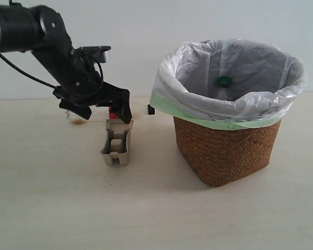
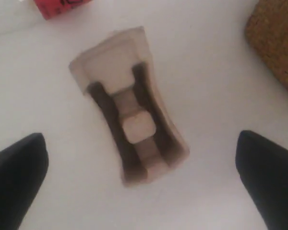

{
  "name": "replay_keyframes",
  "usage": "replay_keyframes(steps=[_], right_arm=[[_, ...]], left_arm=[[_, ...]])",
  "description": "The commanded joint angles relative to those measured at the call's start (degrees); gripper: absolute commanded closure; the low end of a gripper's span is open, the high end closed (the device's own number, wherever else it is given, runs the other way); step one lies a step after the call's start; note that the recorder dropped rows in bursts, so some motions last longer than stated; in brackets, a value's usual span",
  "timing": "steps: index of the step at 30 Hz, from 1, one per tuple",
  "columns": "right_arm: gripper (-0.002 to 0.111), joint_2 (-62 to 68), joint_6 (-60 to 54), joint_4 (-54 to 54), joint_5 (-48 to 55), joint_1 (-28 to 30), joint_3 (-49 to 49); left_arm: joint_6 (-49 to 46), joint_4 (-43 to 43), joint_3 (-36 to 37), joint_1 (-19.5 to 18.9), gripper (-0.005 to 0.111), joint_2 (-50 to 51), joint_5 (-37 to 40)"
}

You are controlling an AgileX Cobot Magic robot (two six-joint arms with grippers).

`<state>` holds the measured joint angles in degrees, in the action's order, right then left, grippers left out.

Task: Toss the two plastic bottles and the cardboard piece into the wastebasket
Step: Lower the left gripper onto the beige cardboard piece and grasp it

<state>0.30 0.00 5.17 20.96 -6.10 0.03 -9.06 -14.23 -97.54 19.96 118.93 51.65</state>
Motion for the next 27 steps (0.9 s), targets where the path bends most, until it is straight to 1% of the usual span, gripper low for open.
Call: replay_keyframes(steps=[1, 3, 7, 15, 17, 18, 19, 20, 21, 23, 24, 27], right_arm=[[0.108, -0.3, 0.0, 0.1, -0.3, 0.3, 0.0], [0.108, -0.3, 0.0, 0.1, -0.3, 0.3, 0.0], [0.108, -0.3, 0.0, 0.1, -0.3, 0.3, 0.0], [0.108, -0.3, 0.0, 0.1, -0.3, 0.3, 0.0], [0.108, -0.3, 0.0, 0.1, -0.3, 0.3, 0.0], [0.108, -0.3, 0.0, 0.1, -0.3, 0.3, 0.0], [0.108, -0.3, 0.0, 0.1, -0.3, 0.3, 0.0], [0.108, -0.3, 0.0, 0.1, -0.3, 0.3, 0.0], [0.108, -0.3, 0.0, 0.1, -0.3, 0.3, 0.0], [0.108, -0.3, 0.0, 0.1, -0.3, 0.3, 0.0], [0.108, -0.3, 0.0, 0.1, -0.3, 0.3, 0.0], [0.108, -0.3, 0.0, 0.1, -0.3, 0.3, 0.0]], left_arm=[[0.5, -8.3, 0.2, 0.0, -0.001, 5.4, -6.4], [-0.9, -10.2, 0.2, 0.1, -0.001, 8.1, -8.2], [-3.4, -10.1, 0.2, 0.1, -0.001, 10.9, -8.3], [-3.4, -8.5, 0.2, -0.1, -0.001, 11.9, -9.8], [-5.1, -8.5, 0.2, -0.1, 0.003, 12.6, -9.6], [-6.6, -8.5, 0.2, -0.1, 0.010, 12.9, -9.4], [-7.1, -8.5, 0.2, -0.1, 0.024, 13.1, -9.0], [-7.1, -8.5, 0.2, -0.1, 0.042, 13.3, -8.8], [-7.1, -8.5, 0.2, -0.1, 0.054, 13.3, -8.6], [-8.5, -8.5, 0.2, -0.1, 0.088, 13.3, -7.8], [-8.8, -8.5, 0.2, -0.2, 0.102, 13.3, -6.5], [-8.5, -8.9, 0.2, -0.5, 0.101, 13.3, -3.3]])
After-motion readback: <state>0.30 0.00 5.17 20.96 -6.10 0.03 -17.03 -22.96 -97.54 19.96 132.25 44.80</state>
